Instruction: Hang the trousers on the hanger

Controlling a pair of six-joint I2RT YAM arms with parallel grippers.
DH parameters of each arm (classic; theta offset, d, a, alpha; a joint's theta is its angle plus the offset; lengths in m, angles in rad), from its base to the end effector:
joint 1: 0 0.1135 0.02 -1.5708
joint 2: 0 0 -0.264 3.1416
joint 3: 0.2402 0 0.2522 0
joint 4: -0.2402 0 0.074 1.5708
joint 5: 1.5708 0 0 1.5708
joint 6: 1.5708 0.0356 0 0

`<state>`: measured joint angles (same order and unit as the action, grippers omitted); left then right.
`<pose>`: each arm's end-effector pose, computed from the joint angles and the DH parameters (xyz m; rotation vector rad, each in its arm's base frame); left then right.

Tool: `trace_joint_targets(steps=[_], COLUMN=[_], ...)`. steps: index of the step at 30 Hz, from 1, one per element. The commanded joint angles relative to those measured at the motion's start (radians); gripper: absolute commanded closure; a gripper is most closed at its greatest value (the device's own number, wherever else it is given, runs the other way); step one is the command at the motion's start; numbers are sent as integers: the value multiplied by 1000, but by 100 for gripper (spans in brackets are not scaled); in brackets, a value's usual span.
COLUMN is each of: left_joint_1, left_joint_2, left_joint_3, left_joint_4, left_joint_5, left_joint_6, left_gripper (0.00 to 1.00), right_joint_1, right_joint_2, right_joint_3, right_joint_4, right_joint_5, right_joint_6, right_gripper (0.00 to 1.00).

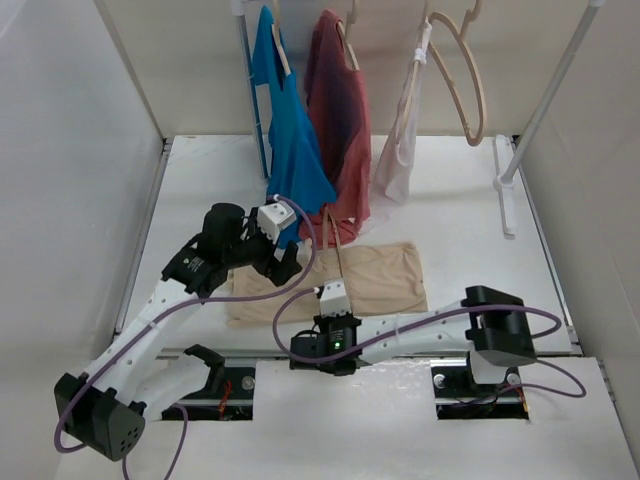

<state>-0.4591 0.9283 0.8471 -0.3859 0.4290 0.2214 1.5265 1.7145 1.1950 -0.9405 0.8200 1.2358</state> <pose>0.1779 -0.1045 0.3169 0.9312 1.8170 -0.5854 0.0398 0.3096 0.2076 -0.2802 2.2997 -0.0636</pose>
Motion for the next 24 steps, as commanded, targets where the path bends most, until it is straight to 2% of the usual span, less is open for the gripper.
trace_joint_targets(steps=[1, 4, 8, 12, 14, 17, 20, 24], left_joint_1=[-16, -16, -16, -16, 9, 34, 45, 45], left_joint_2=[30, 64, 84, 98, 122, 168, 228, 273], left_joint_3=[70, 92, 122, 142, 153, 176, 202, 202], left_joint_4=[25, 36, 48, 39, 18, -30, -96, -116], left_joint_5=[187, 313, 349, 217, 118, 41, 102, 76], left_joint_6=[-28, -53, -96, -106, -148, -221, -221, -217], left_gripper=[14, 9, 5, 4, 4, 4, 4, 8], right_joint_1=[6, 6, 6, 6, 6, 6, 6, 6], right_joint_2=[66, 138, 186, 172, 163, 163, 163, 172], right_joint_3=[61, 96, 147, 121, 109, 109, 109, 109], right_joint_4=[-11, -58, -115, -86, -77, -67, -67, -67], right_joint_5=[48, 59, 90, 90, 80, 80, 90, 99], right_joint_6=[-18, -18, -1, 27, 27, 27, 27, 27], right_gripper=[100, 100, 100, 100, 100, 100, 100, 100])
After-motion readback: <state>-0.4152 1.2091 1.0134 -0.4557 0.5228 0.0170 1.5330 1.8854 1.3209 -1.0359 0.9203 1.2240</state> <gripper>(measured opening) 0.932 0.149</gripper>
